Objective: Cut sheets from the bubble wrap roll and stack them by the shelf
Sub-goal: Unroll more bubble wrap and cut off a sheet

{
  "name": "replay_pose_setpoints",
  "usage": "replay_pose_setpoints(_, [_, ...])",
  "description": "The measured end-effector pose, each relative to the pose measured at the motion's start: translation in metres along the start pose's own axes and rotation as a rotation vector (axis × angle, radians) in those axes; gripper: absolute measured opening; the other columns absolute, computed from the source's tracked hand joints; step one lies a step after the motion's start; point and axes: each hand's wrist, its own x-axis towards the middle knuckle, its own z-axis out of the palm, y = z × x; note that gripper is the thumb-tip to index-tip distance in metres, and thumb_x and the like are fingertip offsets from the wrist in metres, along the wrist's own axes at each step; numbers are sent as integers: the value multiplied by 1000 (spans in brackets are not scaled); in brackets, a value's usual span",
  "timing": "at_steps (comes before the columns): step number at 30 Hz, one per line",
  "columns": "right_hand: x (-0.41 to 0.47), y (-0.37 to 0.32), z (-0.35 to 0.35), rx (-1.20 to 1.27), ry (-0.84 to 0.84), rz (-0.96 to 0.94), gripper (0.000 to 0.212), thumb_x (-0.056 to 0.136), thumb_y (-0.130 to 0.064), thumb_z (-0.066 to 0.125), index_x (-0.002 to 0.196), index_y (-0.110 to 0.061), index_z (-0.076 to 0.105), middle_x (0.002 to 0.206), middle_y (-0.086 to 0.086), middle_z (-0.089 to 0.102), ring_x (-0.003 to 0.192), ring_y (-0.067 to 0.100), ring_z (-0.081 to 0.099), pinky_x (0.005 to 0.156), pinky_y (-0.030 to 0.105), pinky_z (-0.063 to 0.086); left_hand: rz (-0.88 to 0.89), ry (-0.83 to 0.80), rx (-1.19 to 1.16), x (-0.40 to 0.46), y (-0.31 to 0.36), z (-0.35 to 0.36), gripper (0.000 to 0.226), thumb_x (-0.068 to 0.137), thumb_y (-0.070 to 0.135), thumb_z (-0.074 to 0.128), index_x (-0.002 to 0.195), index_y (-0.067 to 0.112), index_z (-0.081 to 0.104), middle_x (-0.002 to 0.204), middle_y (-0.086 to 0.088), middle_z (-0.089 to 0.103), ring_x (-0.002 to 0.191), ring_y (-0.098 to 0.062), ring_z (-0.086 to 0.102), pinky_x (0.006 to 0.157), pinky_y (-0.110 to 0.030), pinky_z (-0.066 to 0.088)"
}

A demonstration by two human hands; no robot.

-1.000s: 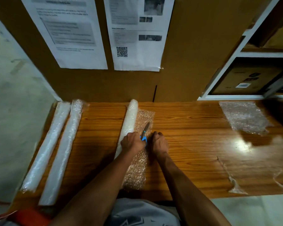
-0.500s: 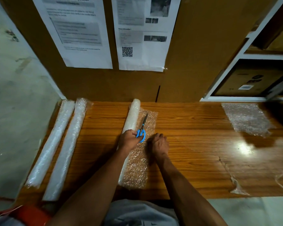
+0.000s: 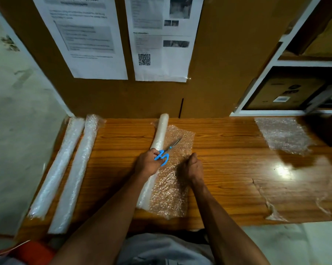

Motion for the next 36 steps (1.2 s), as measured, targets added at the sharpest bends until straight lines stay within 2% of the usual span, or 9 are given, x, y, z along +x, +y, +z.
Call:
replay_pose_setpoints(5, [-5, 32, -30, 221, 130, 92, 16, 101, -10, 62, 106, 2, 53, 88, 23, 63, 84, 42, 65, 65, 32, 30, 70, 0, 168, 0, 17, 15, 29, 86, 45, 77, 109, 32, 64, 109, 4, 73, 94, -22, 69, 79, -40, 60])
replay_pose_setpoints(12, [-8, 79, -79, 310, 279, 296, 25, 104, -13, 62, 118, 7, 56, 108, 27, 67, 99, 35, 64, 67, 23, 28, -34, 57, 317, 0, 47, 31, 37, 88, 53, 69, 117, 33, 60, 116, -1, 70, 102, -31, 68, 84, -40, 59])
replay_pose_setpoints(15, [-11, 91, -89, 356, 272, 295, 27, 103, -16, 64, 120, 5, 58, 111, 24, 69, 98, 30, 63, 76, 23, 35, -51, 37, 162, -1, 69, 42, 35, 89, 48, 72, 114, 25, 63, 107, -2, 71, 95, -29, 71, 75, -35, 56])
replay_pose_setpoints(19, [-12, 96, -90, 452, 258, 281, 32, 100, -18, 69, 125, -2, 58, 103, 16, 70, 89, 25, 64, 74, 27, 44, -125, -322, -406, -10, 104, 67, 29, 99, 16, 66, 125, 7, 55, 110, -15, 71, 90, -32, 76, 73, -40, 64])
replay_pose_setpoints(22, [-14, 100, -90, 485, 254, 209, 31, 97, -27, 72, 119, -10, 58, 94, 7, 65, 81, 25, 64, 71, 31, 51, -136, -429, -322, -8, 99, 82, 31, 94, 20, 69, 121, 11, 57, 110, -15, 72, 91, -30, 77, 76, -44, 65])
replay_pose_setpoints(26, [-5, 117, -96, 475, 253, 203, 15, 100, -23, 69, 111, -16, 60, 95, 7, 70, 86, 33, 72, 70, 37, 59, -104, -237, 24, 22, 58, 96, 38, 75, 48, 68, 103, 22, 66, 95, -7, 76, 80, -28, 75, 72, -45, 64])
replay_pose_setpoints(29, [-6, 118, -98, 505, 281, 183, 15, 99, -32, 69, 100, -18, 63, 89, 8, 71, 77, 28, 71, 66, 29, 53, -127, -30, 191, 7, 70, 58, 38, 89, 44, 67, 117, 17, 64, 112, -11, 72, 97, -34, 71, 75, -37, 58])
replay_pose_setpoints(32, [-8, 108, -99, 518, 354, 143, 29, 93, -48, 58, 98, -20, 64, 82, 0, 65, 76, 28, 68, 67, 32, 50, -175, 115, 252, 5, 71, 39, 42, 97, 41, 62, 128, 14, 52, 125, -17, 67, 111, -41, 66, 86, -43, 54])
replay_pose_setpoints(36, [-8, 94, -104, 262, 327, 199, 29, 99, -7, 66, 126, 2, 63, 121, 22, 61, 109, 36, 61, 82, 17, 34, -109, 86, 139, 3, 75, 37, 35, 99, 41, 62, 121, 14, 54, 117, -16, 69, 104, -39, 68, 83, -41, 56])
